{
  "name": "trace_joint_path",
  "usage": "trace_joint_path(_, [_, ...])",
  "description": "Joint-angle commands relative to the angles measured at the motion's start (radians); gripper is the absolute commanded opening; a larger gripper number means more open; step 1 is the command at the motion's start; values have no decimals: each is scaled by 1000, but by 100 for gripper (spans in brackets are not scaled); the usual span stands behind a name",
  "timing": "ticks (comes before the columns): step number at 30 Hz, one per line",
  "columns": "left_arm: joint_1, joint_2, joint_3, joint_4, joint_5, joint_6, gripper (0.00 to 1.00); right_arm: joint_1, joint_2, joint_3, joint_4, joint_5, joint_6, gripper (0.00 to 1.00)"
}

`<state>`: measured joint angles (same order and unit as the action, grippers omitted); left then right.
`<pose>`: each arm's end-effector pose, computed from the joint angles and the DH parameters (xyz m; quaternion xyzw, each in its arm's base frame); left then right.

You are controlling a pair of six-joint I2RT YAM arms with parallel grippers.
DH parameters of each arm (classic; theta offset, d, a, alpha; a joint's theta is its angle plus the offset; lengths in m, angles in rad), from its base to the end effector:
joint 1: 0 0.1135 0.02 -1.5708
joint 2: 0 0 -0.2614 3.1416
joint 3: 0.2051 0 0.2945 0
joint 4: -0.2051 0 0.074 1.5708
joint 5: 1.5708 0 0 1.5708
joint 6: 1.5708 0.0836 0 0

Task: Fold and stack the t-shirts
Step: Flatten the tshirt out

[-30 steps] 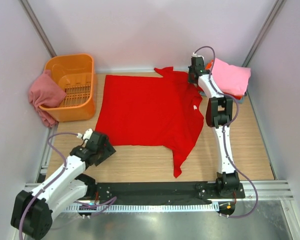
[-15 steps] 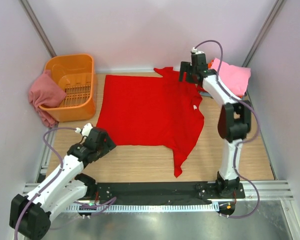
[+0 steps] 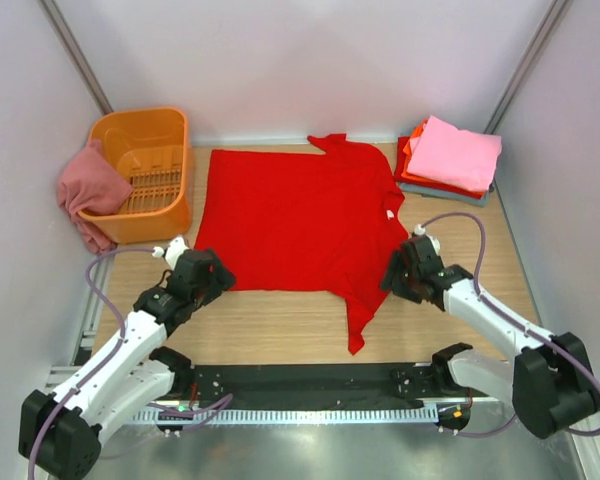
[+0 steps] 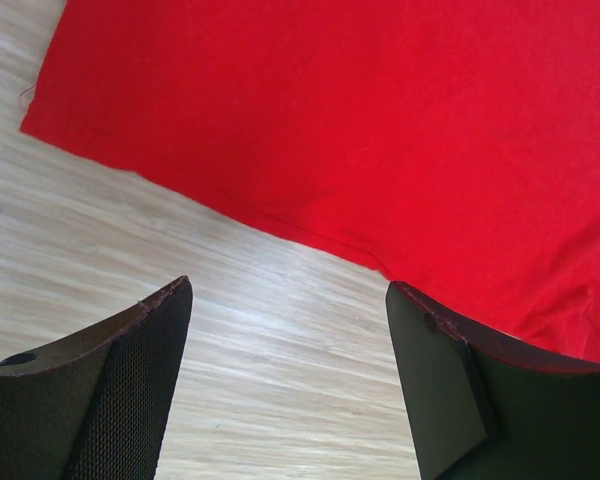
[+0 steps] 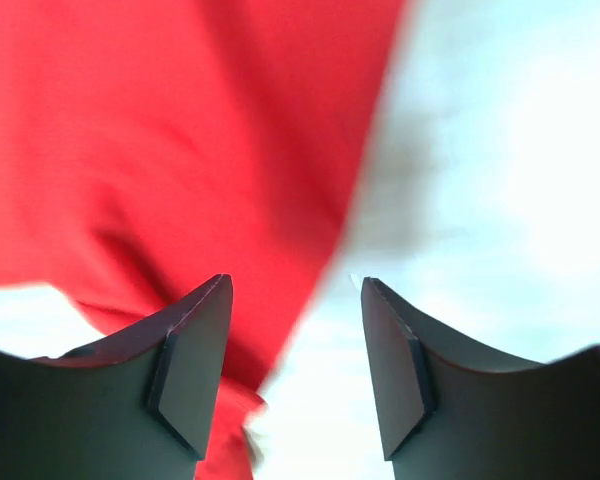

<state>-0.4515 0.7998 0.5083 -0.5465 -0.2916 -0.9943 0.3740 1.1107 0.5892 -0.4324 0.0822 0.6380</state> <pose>0.2213 -0.0806 0.1610 -0.2978 0.8760 -0.1328 0.3555 0.2583 0.0940 0.1278 0.1377 0.9421 0.1128 0.2843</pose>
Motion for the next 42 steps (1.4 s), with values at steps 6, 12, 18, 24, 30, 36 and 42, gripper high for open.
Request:
trace_joint_path(6, [19,79,9,121,-67,39,81,-1,-103,-92,29,-55,157,61])
trace_joint_path(12, [152,145,-10,161,34,54,83,-1,-11,-144,145,-139,184,56])
trace_joint_path(18, [241,168,-22,184,55,69,83,-1,58,-172,212,-139,170,25])
trace_joint_path(24, [272,200,-21,197,91,56,78,-44,-31,-79,6,45,114,1])
trace_joint_path(30, [272,144,-19,157,115,42,78,-87,-78,14,-138,205,115,1])
trace_joint_path(36, [272,108,10,86,173,74,78,-87,17,119,-212,301,40,67])
trace_joint_path(42, [272,99,-42,97,163,85,79,-83,-60,142,-236,177,66,84])
